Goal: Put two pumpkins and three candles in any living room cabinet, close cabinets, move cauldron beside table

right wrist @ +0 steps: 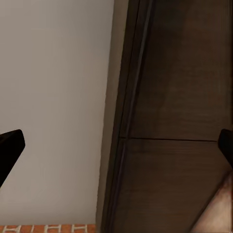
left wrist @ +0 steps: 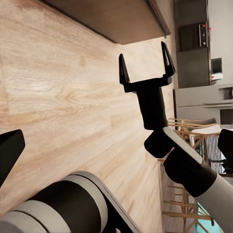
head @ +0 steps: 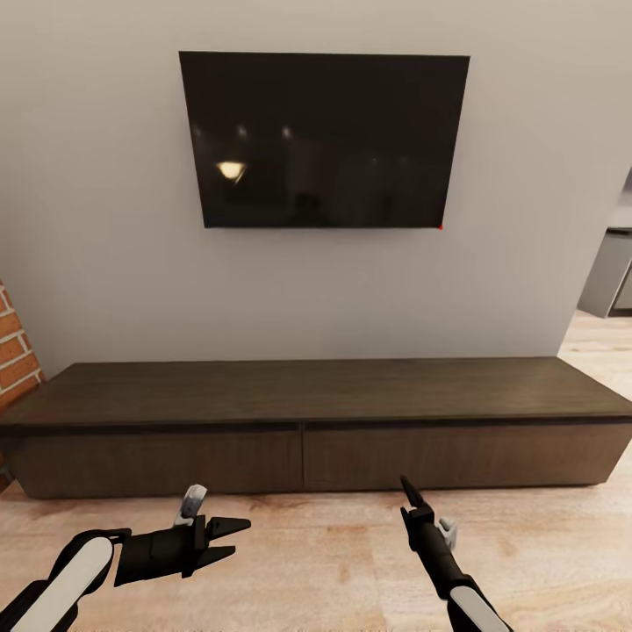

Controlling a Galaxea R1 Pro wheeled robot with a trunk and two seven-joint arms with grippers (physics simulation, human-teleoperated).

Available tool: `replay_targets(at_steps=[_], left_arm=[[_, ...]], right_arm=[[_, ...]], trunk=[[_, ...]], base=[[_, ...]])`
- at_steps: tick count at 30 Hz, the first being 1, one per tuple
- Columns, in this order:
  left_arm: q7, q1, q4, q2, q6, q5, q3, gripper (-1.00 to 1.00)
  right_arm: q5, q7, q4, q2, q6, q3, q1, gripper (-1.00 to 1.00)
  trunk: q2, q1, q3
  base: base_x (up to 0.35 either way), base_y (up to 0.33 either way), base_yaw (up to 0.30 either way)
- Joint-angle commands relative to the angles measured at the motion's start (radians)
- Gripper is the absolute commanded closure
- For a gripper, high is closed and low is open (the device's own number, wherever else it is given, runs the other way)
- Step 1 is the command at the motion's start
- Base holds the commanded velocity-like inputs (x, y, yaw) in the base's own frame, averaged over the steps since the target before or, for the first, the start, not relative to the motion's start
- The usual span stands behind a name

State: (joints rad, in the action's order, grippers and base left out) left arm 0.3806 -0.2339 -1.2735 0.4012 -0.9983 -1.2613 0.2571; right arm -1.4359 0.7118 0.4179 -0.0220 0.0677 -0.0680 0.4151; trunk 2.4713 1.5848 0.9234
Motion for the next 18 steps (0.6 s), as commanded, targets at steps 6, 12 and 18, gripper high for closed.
replay_targets(at_steps=[6, 12, 18], left_arm=[[0.008, -0.001, 0.0, 0.001, -0.001, 0.005, 0.0, -1.0], [0.008, -0.001, 0.0, 0.001, -0.001, 0.005, -0.001, -1.0], [0.013, -0.001, -0.001, 0.001, -0.001, 0.005, -0.001, -1.0]], right_arm=[[-0.011, -0.001, -0.002, -0.001, 0.004, -0.006, 0.001, -1.0], [-0.011, -0.002, -0.002, -0.001, 0.004, -0.006, 0.001, -1.0], [-0.009, -0.003, -0.004, -0.001, 0.003, -0.006, 0.001, -1.0]], trunk=[[0.029, 0.016, 0.021], [0.031, 0.019, 0.045], [0.032, 0.022, 0.068]], base=[[0.0, 0.0, 0.0], [0.0, 0.0, 0.0], [0.0, 0.0, 0.0]])
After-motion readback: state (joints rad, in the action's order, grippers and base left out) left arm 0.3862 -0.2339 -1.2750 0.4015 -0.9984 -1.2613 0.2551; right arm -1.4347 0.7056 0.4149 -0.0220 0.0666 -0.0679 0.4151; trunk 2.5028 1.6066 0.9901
